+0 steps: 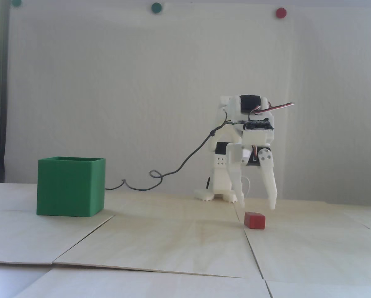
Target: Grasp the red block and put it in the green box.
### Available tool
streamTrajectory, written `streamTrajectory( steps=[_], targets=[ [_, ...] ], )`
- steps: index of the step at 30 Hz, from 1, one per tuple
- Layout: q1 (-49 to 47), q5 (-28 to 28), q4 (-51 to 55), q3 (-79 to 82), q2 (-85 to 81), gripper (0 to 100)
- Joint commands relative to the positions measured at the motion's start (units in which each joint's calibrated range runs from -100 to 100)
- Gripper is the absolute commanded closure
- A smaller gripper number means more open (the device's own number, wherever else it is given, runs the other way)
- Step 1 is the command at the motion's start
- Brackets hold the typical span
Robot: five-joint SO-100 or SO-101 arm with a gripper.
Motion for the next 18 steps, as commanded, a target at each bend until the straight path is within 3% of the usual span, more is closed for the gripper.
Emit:
streamTrajectory(
  steps=[1, 18],
  targets=[
    [1.4, 0.4, -1.4, -4.9, -1.6, 79],
    [2.0, 0.0, -1.5, 3.8, -6.6, 79]
  ],
)
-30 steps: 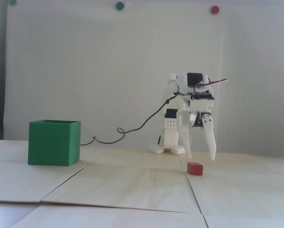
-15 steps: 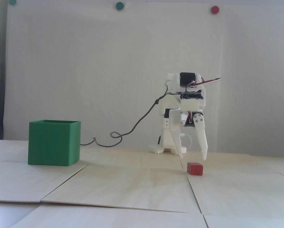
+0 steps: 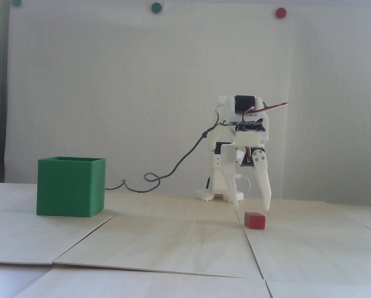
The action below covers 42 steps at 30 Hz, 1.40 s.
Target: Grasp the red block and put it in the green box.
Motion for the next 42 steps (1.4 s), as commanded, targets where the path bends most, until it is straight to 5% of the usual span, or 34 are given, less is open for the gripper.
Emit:
streamTrajectory(
  steps=[1, 42],
  targets=[
    [0.8, 0.0, -1.5, 3.3, -7.1, 79],
    [-2.6, -0.1, -5.3, 4.4, -2.1, 79]
  ],
)
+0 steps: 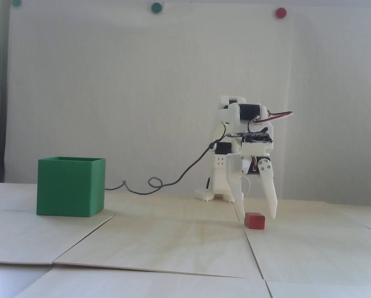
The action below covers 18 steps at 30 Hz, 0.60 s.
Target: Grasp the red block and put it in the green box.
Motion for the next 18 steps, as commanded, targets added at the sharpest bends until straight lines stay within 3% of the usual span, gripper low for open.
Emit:
streamTrajectory(
  steps=[1, 18],
  targets=[
    [-1.1, -0.1, -1.2, -0.6, -2.2, 79],
    [-1.1, -0.1, 3.5, -0.6, -2.4, 79]
  ],
)
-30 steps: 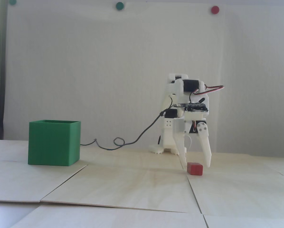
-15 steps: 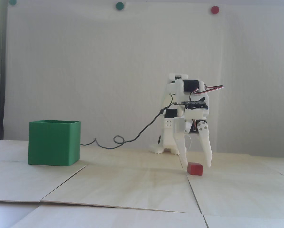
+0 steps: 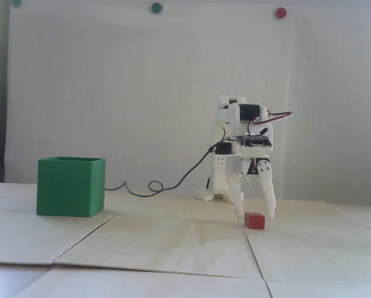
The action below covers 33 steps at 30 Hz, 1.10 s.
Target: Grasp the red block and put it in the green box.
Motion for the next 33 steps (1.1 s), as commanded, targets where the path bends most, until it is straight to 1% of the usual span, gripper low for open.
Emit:
streamTrajectory(
  steps=[1, 12, 19, 20, 21, 22, 23, 24, 25, 27, 30, 33],
  targets=[
    [-1.1, -0.1, 0.5, -0.6, -2.4, 79],
    [-1.2, 0.0, 1.6, -0.5, -0.9, 79],
    [-2.4, 0.0, 1.8, -1.2, 5.5, 79],
    [-2.7, 0.0, 1.7, -1.3, 5.8, 80],
    [-2.8, 0.0, 1.5, -1.3, 5.9, 83],
    [-2.8, 0.0, 1.4, -1.3, 6.0, 88],
    [-2.9, -0.1, 1.4, -1.4, 6.0, 97],
    [-3.0, -0.1, 1.5, -1.4, 5.9, 100],
    [-2.9, -0.1, 2.0, -1.4, 5.8, 97],
    [-2.2, -0.9, 2.1, -1.5, 3.9, 98],
    [0.9, -3.3, 2.3, -1.9, -3.9, 98],
    [3.9, -3.7, 5.4, -1.9, -16.2, 98]
  ],
)
